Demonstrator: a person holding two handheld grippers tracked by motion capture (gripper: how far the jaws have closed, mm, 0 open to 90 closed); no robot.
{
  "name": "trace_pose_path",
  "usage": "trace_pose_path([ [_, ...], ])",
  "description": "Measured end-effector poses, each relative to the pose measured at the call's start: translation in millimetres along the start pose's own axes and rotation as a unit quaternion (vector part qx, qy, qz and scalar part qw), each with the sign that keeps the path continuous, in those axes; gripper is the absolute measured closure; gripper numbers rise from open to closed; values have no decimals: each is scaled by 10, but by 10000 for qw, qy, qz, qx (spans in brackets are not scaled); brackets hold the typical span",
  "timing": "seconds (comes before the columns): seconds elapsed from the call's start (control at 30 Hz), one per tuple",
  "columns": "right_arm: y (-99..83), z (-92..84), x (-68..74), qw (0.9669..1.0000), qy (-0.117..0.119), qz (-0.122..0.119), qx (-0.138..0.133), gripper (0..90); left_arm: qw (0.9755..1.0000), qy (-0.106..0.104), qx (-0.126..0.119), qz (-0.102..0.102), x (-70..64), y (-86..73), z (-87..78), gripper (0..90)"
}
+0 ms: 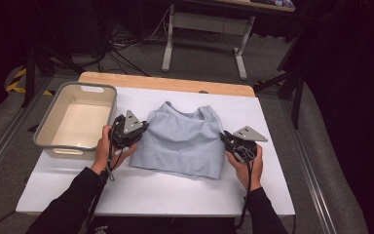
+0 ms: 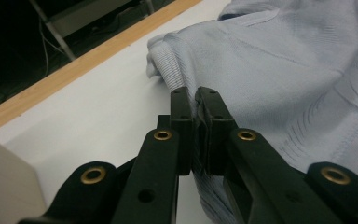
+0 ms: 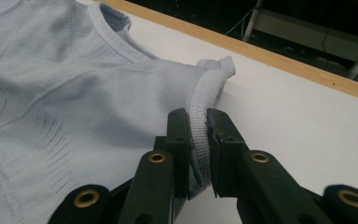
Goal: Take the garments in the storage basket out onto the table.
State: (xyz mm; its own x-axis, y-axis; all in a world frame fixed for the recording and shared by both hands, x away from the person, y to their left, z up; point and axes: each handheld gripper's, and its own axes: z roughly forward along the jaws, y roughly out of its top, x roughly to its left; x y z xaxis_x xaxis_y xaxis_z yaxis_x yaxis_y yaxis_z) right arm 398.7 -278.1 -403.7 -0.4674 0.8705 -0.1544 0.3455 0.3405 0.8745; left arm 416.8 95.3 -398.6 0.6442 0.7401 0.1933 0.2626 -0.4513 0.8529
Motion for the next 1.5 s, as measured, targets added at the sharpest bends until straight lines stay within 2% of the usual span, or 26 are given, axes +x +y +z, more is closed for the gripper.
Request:
trace_pose_path([
  [0.13, 37, 12, -4, 10000, -32, 18, -62, 796, 10000, -9, 56, -61, 22, -11, -11, 853],
  [0.4, 8, 49, -21, 9999, -48, 164, 13, 770, 9997, -38, 246, 42, 4, -77, -14, 851],
  [0.6, -114, 121, -49, 9994, -47, 289, 194, 750, 9977, -132, 642, 174, -44, -208, 55, 850],
  [0.7, -158, 157, -44, 9993, 2, 285, 254, 740, 9970, -148, 723, 225, -61, -243, 92, 849],
  [0.8, -197, 190, -27, 9993, 56, 278, 258, 691, 9960, -198, 825, 277, -89, -287, 131, 849],
  [0.9, -249, 266, -20, 9983, 117, 267, 507, 620, 9943, -282, 974, 335, -115, -335, 192, 848],
  [1.07, -323, 359, -43, 9959, 148, 302, 842, 574, 9910, -321, 1213, 468, -159, -394, 311, 845],
  [1.17, -341, 372, -60, 9946, 182, 348, 956, 572, 9903, -326, 1272, 457, -167, -413, 339, 843],
  [1.3, -365, 393, -63, 9930, 182, 377, 1104, 551, 9909, -304, 1248, 403, -151, -425, 350, 833],
  [1.37, -362, 374, -74, 9934, 131, 417, 1061, 520, 9917, -290, 1180, 427, -149, -419, 337, 826],
  [1.43, -351, 323, -97, 9947, 132, 461, 910, 511, 9930, -278, 1086, 368, -143, -402, 305, 828],
  [1.5, -345, 269, -124, 9958, 32, 508, 767, 507, 9941, -280, 986, 362, -126, -380, 261, 836],
])
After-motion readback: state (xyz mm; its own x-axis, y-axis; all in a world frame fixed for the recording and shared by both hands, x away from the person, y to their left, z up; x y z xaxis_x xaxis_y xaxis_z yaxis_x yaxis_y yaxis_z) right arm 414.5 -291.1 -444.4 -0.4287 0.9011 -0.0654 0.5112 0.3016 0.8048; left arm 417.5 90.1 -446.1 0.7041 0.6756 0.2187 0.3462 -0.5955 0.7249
